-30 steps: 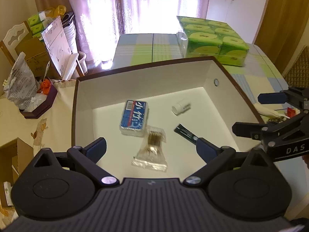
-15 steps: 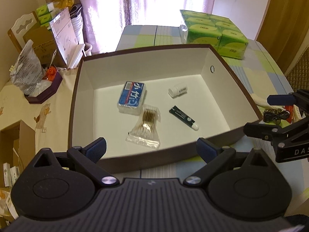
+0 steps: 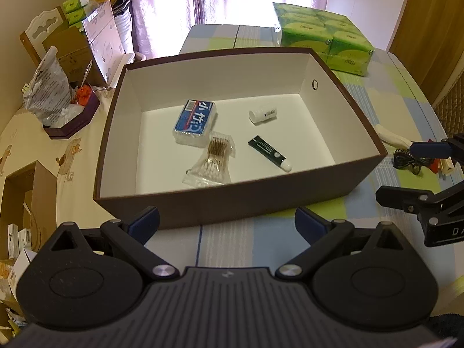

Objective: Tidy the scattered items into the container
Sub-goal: 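Move both tools away from the box toward the remaining items, then grasp the black cable with the left tool while the right tool grasps the white rack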

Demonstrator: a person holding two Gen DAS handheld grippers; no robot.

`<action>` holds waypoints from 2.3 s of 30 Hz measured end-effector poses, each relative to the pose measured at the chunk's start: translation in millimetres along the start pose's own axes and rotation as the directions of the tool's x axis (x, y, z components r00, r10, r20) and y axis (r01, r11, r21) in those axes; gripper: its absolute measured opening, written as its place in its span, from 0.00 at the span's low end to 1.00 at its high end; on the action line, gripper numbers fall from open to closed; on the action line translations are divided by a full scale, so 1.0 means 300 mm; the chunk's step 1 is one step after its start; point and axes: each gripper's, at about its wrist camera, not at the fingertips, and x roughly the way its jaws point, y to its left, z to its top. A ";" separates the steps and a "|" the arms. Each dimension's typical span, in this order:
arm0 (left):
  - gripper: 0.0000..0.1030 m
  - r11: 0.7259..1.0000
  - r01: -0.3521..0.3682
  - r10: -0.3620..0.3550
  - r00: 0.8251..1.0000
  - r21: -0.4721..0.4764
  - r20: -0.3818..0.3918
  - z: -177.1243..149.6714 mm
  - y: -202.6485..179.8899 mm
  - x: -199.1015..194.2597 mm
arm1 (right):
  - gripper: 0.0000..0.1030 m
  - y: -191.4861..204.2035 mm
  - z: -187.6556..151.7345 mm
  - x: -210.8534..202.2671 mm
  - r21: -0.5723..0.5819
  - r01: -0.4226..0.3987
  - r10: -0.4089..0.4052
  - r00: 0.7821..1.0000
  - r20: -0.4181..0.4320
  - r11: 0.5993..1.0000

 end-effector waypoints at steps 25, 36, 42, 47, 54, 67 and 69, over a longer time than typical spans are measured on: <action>0.95 0.992 0.084 -0.083 0.996 0.098 -0.010 -0.039 -0.360 -0.015 | 0.98 -0.226 -0.206 -0.227 0.101 0.103 -0.101 0.995 -0.020 0.990; 0.95 0.958 0.194 -0.191 0.981 0.212 -0.038 -0.023 -0.619 0.046 | 0.98 -0.427 -0.319 -0.347 0.224 0.223 -0.220 0.975 -0.042 0.949; 0.95 0.931 0.254 -0.246 0.967 0.262 -0.061 0.006 -0.759 0.092 | 0.98 -0.553 -0.377 -0.404 0.299 0.280 -0.279 0.959 -0.049 0.912; 0.95 0.905 0.300 -0.292 0.954 0.302 -0.071 0.033 -0.853 0.155 | 0.98 -0.651 -0.422 -0.413 0.366 0.310 -0.306 0.949 -0.070 0.878; 0.92 0.839 0.294 -0.299 0.952 0.458 -0.063 0.051 -0.951 0.266 | 0.98 -0.760 -0.465 -0.386 0.413 0.328 -0.310 0.944 -0.112 0.850; 0.61 0.599 0.196 -0.273 0.962 0.776 -0.032 0.062 -1.119 0.454 | 0.98 -0.910 -0.506 -0.329 0.500 0.353 -0.302 0.936 -0.183 0.791; 0.56 0.570 0.176 -0.267 0.963 0.803 -0.022 0.062 -1.133 0.475 | 0.98 -0.928 -0.512 -0.326 0.509 0.361 -0.305 0.933 -0.193 0.782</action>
